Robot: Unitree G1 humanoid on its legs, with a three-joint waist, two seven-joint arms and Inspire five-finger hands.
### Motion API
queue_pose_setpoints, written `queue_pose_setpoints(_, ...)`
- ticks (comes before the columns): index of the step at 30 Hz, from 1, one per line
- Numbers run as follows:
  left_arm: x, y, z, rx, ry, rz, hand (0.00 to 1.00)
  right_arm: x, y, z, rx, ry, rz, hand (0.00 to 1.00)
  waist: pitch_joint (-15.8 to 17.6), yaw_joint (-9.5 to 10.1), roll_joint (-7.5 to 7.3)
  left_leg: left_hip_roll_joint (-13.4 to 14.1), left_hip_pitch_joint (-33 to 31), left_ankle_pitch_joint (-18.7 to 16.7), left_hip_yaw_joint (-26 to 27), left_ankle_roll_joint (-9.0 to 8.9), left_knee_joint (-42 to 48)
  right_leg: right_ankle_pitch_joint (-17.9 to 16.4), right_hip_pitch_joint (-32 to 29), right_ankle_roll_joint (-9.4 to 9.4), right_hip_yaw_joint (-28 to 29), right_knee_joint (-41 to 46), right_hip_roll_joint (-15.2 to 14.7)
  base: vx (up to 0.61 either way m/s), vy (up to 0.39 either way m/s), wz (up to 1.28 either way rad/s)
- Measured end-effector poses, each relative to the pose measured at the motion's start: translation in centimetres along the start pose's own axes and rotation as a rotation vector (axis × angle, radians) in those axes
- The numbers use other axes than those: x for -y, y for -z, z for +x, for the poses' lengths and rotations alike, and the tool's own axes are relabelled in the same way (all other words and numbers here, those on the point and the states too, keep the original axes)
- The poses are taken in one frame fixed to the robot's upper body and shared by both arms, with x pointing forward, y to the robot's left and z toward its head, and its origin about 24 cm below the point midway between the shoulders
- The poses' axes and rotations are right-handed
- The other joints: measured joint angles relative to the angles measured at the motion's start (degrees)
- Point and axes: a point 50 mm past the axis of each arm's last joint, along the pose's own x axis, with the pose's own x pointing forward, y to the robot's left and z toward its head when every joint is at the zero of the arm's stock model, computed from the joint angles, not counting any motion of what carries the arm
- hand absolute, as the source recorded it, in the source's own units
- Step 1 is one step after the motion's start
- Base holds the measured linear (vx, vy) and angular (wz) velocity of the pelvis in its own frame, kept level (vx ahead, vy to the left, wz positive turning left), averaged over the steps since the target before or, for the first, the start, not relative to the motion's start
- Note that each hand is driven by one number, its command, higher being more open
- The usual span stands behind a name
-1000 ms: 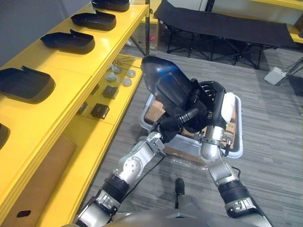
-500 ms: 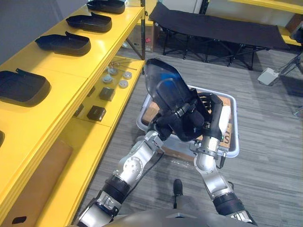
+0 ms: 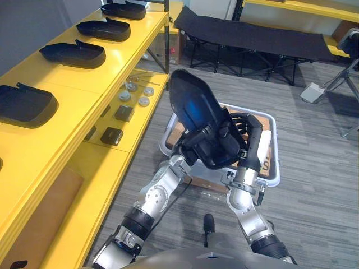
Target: Walk over and take three plastic housings, then place them on the shelf
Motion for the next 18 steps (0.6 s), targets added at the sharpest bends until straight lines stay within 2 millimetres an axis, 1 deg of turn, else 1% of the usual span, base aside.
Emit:
queue_pose_setpoints(1,0.0,0.0,0.0,0.007,0.002,0.002,0.00,0.0,-0.1,0.0,0.002,0.003,0.003,1.00,0.0,0.03,0.00,0.0,0.0,0.0,0.0,0.00,0.0,0.0,0.0,0.00,0.0,0.0,0.0,0.00,0.000,0.00)
queue_pose_setpoints(3,0.1,-0.1,0.0,0.024,0.004,0.008,0.00,0.0,-0.2,0.1,0.007,0.006,0.007,1.00,-0.1,0.09,-0.07,0.0,0.0,0.0,0.0,0.00,0.0,0.0,0.0,0.01,0.0,0.0,0.0,0.00,0.000,0.00)
queue_pose_setpoints(6,0.3,-1.0,-0.1,0.094,0.007,0.047,0.00,-0.1,-0.4,0.0,0.005,0.009,0.030,1.00,-0.3,0.06,-0.15,0.0,0.0,0.0,0.1,0.00,0.1,0.0,-0.1,0.01,0.0,0.0,0.1,0.00,0.000,0.00)
queue_pose_setpoints(8,1.0,-2.4,-0.5,0.187,0.010,0.112,0.00,-0.2,-0.7,-0.3,0.001,0.004,0.052,1.00,-0.5,-0.02,0.01,0.0,0.0,0.0,0.1,0.00,0.1,-0.1,-0.2,-0.11,0.0,0.0,0.1,0.00,0.000,-0.02)
queue_pose_setpoints(9,1.5,-3.6,-1.1,0.280,0.003,0.157,0.00,-0.1,-1.0,-0.3,0.002,0.011,0.073,1.00,-0.6,-0.05,0.21,0.0,-0.1,0.0,0.3,-0.01,0.0,-0.1,-0.4,-0.12,0.0,0.0,0.1,0.00,0.000,-0.03)
queue_pose_setpoints(10,2.2,-4.9,-1.7,0.383,-0.002,0.167,0.00,0.3,-1.1,-0.3,0.000,0.021,0.081,1.00,-0.7,0.08,0.47,0.1,-0.1,0.0,0.3,-0.03,0.0,-0.1,-0.4,-0.13,0.0,0.0,0.2,0.00,0.000,0.00)
queue_pose_setpoints(11,2.4,-5.8,-2.0,0.446,-0.012,0.180,0.00,0.6,-1.2,-0.3,-0.002,0.020,0.088,1.00,-0.8,0.07,0.58,0.1,0.0,-0.1,0.3,-0.04,0.0,-0.1,-0.4,-0.13,0.0,0.0,0.2,0.00,0.000,0.00)
queue_pose_setpoints(12,2.7,-7.4,-2.9,0.554,-0.033,0.231,0.00,0.9,-1.8,-0.2,0.009,0.015,0.126,1.00,-1.0,-0.03,0.92,0.1,0.0,-0.1,0.4,-0.05,0.0,-0.1,-0.4,-0.13,0.0,0.0,0.2,0.00,0.000,0.00)
queue_pose_setpoints(14,2.6,-9.3,-4.4,0.713,-0.098,0.317,0.00,1.7,-3.2,0.2,0.050,-0.004,0.206,1.00,-1.5,-0.03,1.62,0.1,0.0,-0.2,0.4,-0.07,0.0,-0.1,-0.3,-0.13,0.1,0.0,0.2,0.00,0.000,0.00)
queue_pose_setpoints(16,2.2,-11.2,-6.0,0.860,-0.191,0.390,0.00,3.1,-3.7,0.7,0.061,0.006,0.268,1.00,-1.8,0.00,1.74,0.1,0.0,-0.2,0.4,-0.08,0.0,-0.1,-0.4,-0.14,0.1,0.0,0.2,0.00,0.000,0.00)
queue_pose_setpoints(18,1.6,-12.3,-7.5,0.957,-0.281,0.455,0.00,4.3,-3.7,1.1,0.062,0.022,0.300,1.00,-2.1,-0.09,1.64,0.1,0.1,-0.2,0.5,-0.12,0.0,-0.2,-0.4,-0.20,0.2,0.0,0.2,0.00,0.000,0.00)
